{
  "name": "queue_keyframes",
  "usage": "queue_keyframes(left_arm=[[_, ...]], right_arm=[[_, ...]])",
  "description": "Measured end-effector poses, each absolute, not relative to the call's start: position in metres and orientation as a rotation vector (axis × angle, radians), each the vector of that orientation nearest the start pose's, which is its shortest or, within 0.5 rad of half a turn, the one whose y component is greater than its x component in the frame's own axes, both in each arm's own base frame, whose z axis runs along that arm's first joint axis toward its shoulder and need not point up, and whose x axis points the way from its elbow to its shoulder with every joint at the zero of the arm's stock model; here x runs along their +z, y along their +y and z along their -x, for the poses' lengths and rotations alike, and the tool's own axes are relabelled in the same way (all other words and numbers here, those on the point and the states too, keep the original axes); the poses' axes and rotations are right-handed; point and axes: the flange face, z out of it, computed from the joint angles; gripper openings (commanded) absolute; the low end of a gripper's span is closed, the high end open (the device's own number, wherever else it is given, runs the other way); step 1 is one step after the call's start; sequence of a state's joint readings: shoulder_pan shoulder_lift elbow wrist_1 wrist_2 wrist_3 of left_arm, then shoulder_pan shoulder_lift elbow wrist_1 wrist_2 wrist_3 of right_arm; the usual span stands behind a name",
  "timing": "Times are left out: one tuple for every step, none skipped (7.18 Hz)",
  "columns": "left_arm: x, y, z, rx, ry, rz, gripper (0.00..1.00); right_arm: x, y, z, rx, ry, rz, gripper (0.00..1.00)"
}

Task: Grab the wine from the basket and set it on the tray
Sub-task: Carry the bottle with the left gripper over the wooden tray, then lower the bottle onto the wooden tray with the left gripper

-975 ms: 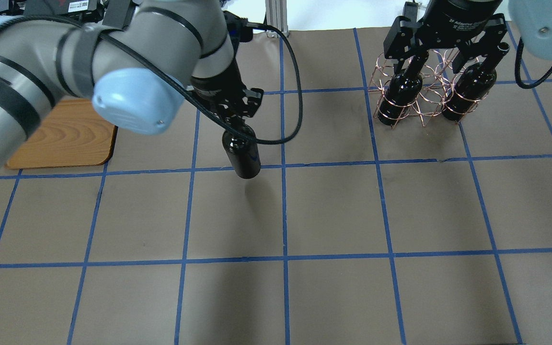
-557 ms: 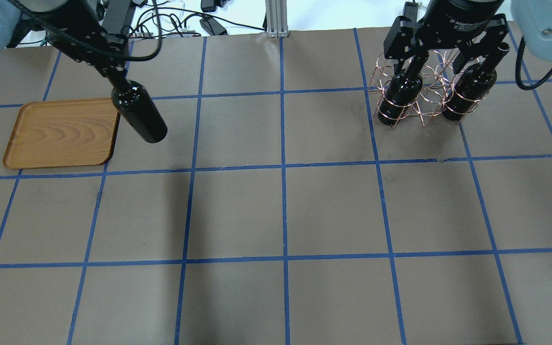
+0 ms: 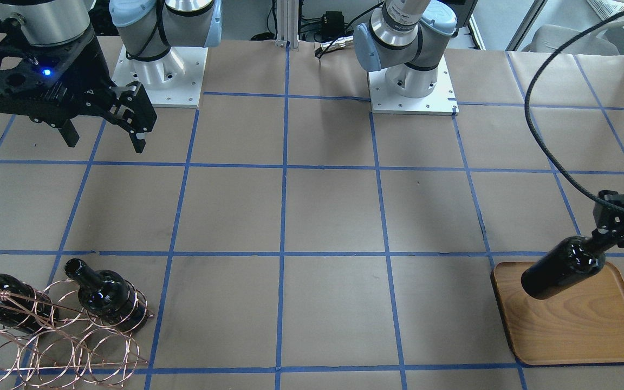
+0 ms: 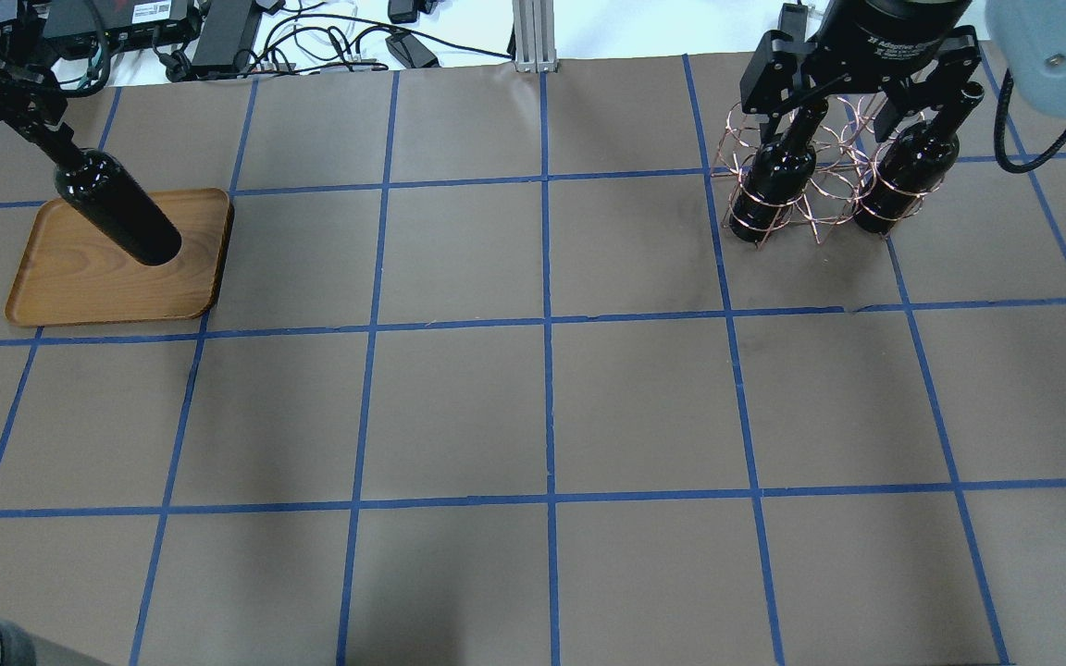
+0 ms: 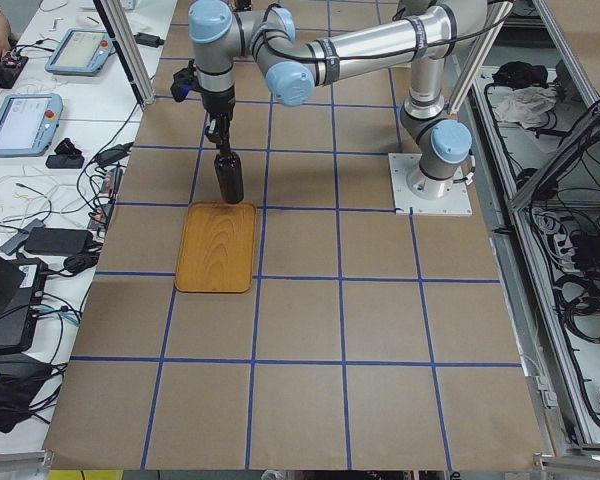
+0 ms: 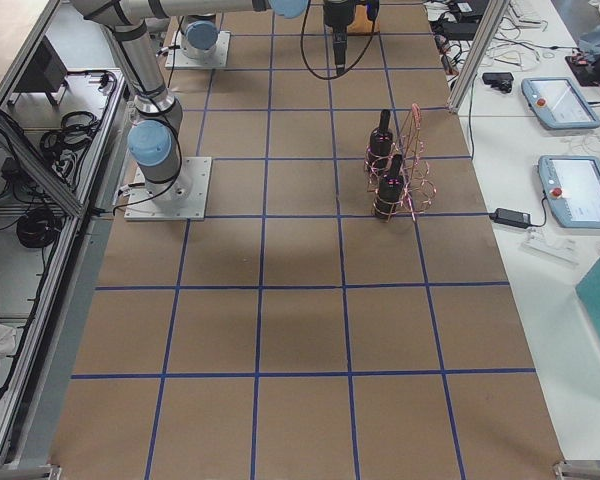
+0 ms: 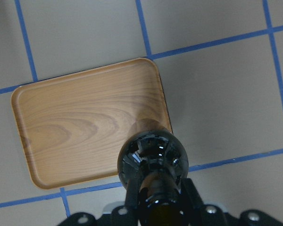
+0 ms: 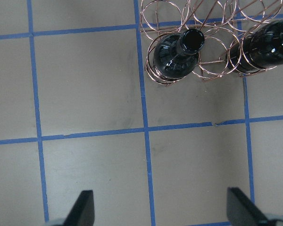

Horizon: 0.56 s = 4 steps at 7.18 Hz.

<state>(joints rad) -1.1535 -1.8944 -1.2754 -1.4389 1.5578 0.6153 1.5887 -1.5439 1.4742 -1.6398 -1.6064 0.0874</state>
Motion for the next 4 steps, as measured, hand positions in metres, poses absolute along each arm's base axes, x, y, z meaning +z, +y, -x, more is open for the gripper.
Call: queue_keyframes(left_arm=[[0.458, -0.650, -0.152, -0.164, 3.078, -0.303, 0.00], [0.450, -0.658, -0.167, -0.167, 3.076, -0.304, 0.00], [0.443, -0.662, -0.184, -0.169, 3.071, -0.315, 0.00], [0.434, -0.664, -0.199, -0.168, 3.068, -0.323, 0.00]], right_arm=[[0.530, -0.513, -0.139, -0.222, 3.159, -0.113, 1.00], [0.530, -0.513, -0.139, -0.223, 3.159, -0.113, 1.00], [0.530, -0.513, -0.139, -0.225, 3.159, -0.112, 1.00], [0.531, -0.512, -0.140, -0.226, 3.159, -0.112, 1.00]])
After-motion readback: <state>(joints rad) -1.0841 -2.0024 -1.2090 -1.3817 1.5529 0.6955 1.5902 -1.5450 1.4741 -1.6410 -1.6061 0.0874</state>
